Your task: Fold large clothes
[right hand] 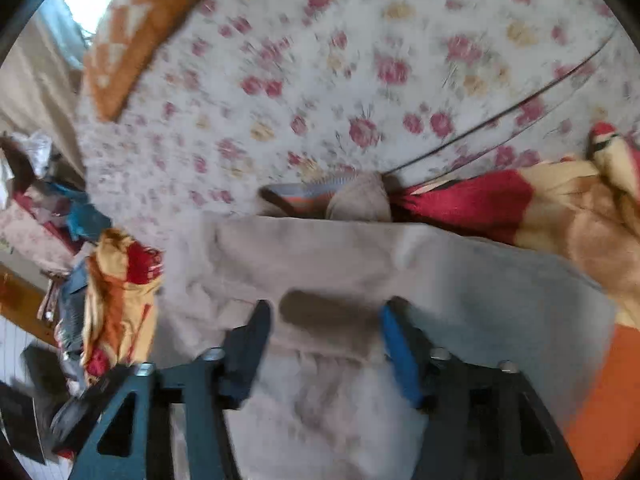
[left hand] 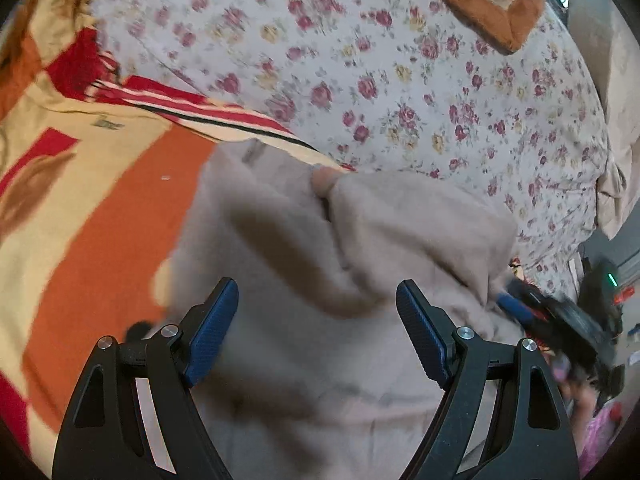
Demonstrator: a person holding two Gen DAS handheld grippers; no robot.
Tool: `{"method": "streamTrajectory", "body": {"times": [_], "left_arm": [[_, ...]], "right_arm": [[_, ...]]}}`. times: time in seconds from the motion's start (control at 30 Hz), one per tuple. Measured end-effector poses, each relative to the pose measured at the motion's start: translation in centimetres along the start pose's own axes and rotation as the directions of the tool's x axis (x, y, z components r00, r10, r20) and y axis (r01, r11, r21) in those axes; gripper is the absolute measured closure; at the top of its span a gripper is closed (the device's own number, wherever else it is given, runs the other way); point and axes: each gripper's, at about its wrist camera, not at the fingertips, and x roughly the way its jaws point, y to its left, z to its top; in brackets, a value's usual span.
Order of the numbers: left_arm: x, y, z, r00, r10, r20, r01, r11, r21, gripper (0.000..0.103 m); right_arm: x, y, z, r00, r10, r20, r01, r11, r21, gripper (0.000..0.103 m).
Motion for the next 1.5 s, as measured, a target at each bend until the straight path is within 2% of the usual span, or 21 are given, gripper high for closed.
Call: {"method": "streamTrajectory", "body": {"times": [0.1, 0.2, 0.3, 0.4, 0.47, 0.5, 0.53, 0.63, 0.73, 0.8, 0.87, 0.9, 0.93, 0.97, 1.1, 1.17, 1.2, 1.23, 1.3, 1.4, 1.5], "left_arm": [[2.7, -0.4, 1.2, 0.999, -0.010, -0.052, 0.007, 0.999, -0.046, 0.022], [5.2, -0.6, 2.7, 0.995, 0.014, -0.099, -0.022, 0.996, -0.084, 0.022], [6.4, -1.3, 4.2, 0.996, 0.039, -0.077, -0.046, 0.995, -0.089, 0.022], [7.0, -1.9, 5.4, 0.999, 0.004, -0.040, -0.009, 0.992, -0.125, 0.022], [7.3, -2.5, 5.9, 0.999, -0.038, -0.038, 0.033, 0.991, -0.127, 0.048], [7.2, -3.3, 6.2, 0.998, -0.042, -0.039, 0.038, 0.994, -0.100, 0.070], [6.9, -3.9, 6.3, 0.999, -0.040, -0.035, 0.037, 0.996, -0.080, 0.082], [4.6, -6.3, 6.4, 0.999, -0.045, 0.031, 0.044, 0.999, 0.020, 0.091], [1.5, -8.1, 6.9, 0.993, -0.088, 0.083, 0.083, 0.994, 0.067, 0.095], [-0.4, -9.1, 7.3, 0.988, -0.106, 0.113, 0.096, 0.991, 0.088, 0.095], [-2.3, -9.9, 7.8, 0.982, -0.130, 0.136, 0.116, 0.988, 0.106, 0.095], [-3.0, -10.4, 8.0, 0.980, -0.136, 0.145, 0.120, 0.986, 0.118, 0.095], [-3.7, -10.6, 8.1, 0.979, -0.135, 0.151, 0.116, 0.985, 0.128, 0.095], [-4.3, -10.5, 8.2, 0.979, -0.129, 0.156, 0.109, 0.985, 0.134, 0.095], [-5.0, -8.7, 7.5, 0.986, -0.122, 0.115, 0.112, 0.989, 0.094, 0.093], [-3.9, -7.0, 6.8, 0.991, -0.113, 0.066, 0.110, 0.993, 0.040, 0.071], [-3.3, -6.2, 6.3, 0.992, -0.113, 0.051, 0.112, 0.994, 0.016, 0.043], [-2.8, -5.5, 5.8, 0.992, -0.120, 0.049, 0.121, 0.993, -0.013, 0.030], [-1.1, -3.8, 4.7, 0.990, -0.136, 0.034, 0.139, 0.986, -0.093, 0.028], [2.2, -2.8, 3.2, 0.983, -0.171, -0.067, 0.157, 0.972, -0.173, 0.028], [3.6, -3.2, 2.7, 0.979, -0.190, -0.075, 0.174, 0.968, -0.183, 0.028]], "right_arm": [[-3.8, -0.6, -1.7, 1.000, 0.014, 0.016, -0.013, 1.000, -0.020, 0.032], [-6.7, -1.1, -3.8, 1.000, 0.019, 0.010, -0.018, 0.999, -0.050, 0.032], [-8.6, -1.6, -5.4, 0.999, 0.016, 0.031, -0.014, 0.998, -0.058, 0.032], [-9.8, -2.3, -7.0, 0.998, 0.018, 0.058, -0.015, 0.999, -0.049, 0.032], [-10.5, -2.1, -8.0, 0.997, -0.035, 0.072, 0.042, 0.995, -0.089, 0.032], [-10.8, -1.7, -8.6, 0.994, -0.068, 0.081, 0.078, 0.988, -0.131, 0.032], [-11.2, -1.2, -9.1, 0.991, -0.093, 0.094, 0.108, 0.979, -0.175, 0.032], [-11.5, 0.0, -10.2, 0.976, -0.166, 0.141, 0.200, 0.938, -0.284, 0.031], [-11.1, 0.3, -10.3, 0.955, -0.230, 0.184, 0.280, 0.904, -0.324, 0.031], [-10.0, 0.4, -9.9, 0.947, -0.255, 0.194, 0.310, 0.884, -0.351, 0.031], [-8.4, 0.9, -9.6, 0.931, -0.312, 0.191, 0.364, 0.842, -0.398, 0.033], [-7.2, 1.3, -9.4, 0.916, -0.352, 0.194, 0.402, 0.810, -0.426, 0.047], [-6.7, 1.4, -9.3, 0.909, -0.369, 0.195, 0.418, 0.797, -0.436, 0.062], [-6.1, 1.3, -8.9, 0.906, -0.381, 0.186, 0.423, 0.796, -0.432, 0.080], [-7.6, 0.3, -7.8, 0.925, -0.328, 0.192, 0.374, 0.870, -0.322, 0.093], [-9.7, 0.2, -8.2, 0.926, -0.303, 0.225, 0.360, 0.886, -0.292, 0.095], [-10.9, -0.2, -8.6, 0.927, -0.293, 0.236, 0.353, 0.893, -0.280, 0.097], [-11.6, -0.3, -8.9, 0.927, -0.287, 0.241, 0.349, 0.897, -0.270, 0.098], [-12.5, -1.1, -9.6, 0.930, -0.284, 0.232, 0.340, 0.907, -0.251, 0.101], [-12.5, -2.1, -10.2, 0.932, -0.291, 0.218, 0.338, 0.913, -0.227, 0.101], [-13.2, -2.1, -10.7, 0.938, -0.248, 0.243, 0.303, 0.926, -0.224, 0.099]]}}
